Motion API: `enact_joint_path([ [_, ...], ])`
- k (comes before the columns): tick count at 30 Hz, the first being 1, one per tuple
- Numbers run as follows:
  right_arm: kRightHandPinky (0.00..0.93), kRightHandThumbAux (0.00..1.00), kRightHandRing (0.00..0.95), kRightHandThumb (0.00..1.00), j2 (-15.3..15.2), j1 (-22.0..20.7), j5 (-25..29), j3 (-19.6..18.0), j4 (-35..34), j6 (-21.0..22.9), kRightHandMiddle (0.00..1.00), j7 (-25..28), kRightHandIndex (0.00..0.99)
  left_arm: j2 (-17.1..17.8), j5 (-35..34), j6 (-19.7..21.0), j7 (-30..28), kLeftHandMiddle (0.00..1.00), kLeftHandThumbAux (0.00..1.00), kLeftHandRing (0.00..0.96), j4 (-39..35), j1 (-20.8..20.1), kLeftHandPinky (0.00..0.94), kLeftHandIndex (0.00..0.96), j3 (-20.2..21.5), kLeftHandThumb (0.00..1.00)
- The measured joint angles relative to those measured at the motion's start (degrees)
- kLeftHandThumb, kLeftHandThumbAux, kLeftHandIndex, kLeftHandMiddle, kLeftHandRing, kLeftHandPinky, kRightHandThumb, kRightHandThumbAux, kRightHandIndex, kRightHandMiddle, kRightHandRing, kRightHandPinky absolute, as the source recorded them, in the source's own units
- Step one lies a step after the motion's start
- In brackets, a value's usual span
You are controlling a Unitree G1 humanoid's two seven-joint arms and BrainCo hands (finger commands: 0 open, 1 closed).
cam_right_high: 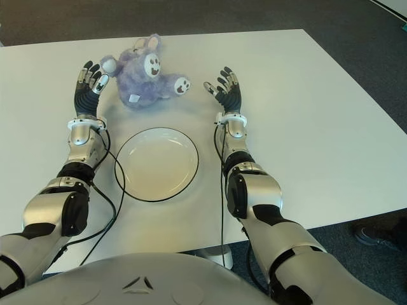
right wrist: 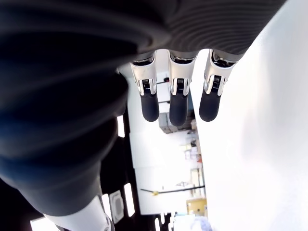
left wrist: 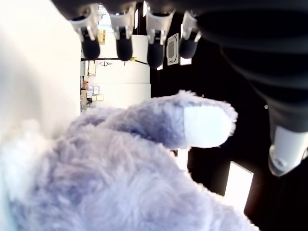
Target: Put the doll into the plate.
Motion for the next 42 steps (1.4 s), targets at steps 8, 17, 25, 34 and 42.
enact_joint_path([
  [8,0.162,0.848,0.131,0.215,0.0,0.0,0.0,0.0,0.0,0.0,0.132,0.0,0.109,0.1,0.0,0.0,0.0,0.108,0.549,0.063,0.0,0.0,0.0,0.026,0.0,0.0],
  [17,0.158,0.846,0.131,0.224,0.0,0.0,0.0,0.0,0.0,0.0,0.135,0.0,0.121,0.2,0.0,-0.2,0.0,0.112,0.547,0.065,0.0,0.0,0.0,0.019,0.0,0.0],
  [25,0.156,0.849,0.129,0.21,0.0,0.0,0.0,0.0,0.0,0.0,0.131,0.0,0.107,0.3,0.0,-0.2,0.0,0.113,0.551,0.071,0.0,0.0,0.001,0.021,0.1,0.0],
  [34,0.159,0.85,0.128,0.201,0.0,0.0,0.0,0.0,0.0,0.0,0.128,-0.1,0.102,0.7,0.2,-0.6,1.5,0.1,0.542,0.06,0.2,0.1,0.0,0.007,0.1,0.0],
  [42,0.157,0.85,0.127,0.201,0.0,0.0,-0.1,0.0,0.0,0.0,0.128,-0.2,0.102,1.1,0.2,-1.6,2.5,0.098,0.535,0.061,0.2,0.1,0.0,0.004,0.1,0.0],
])
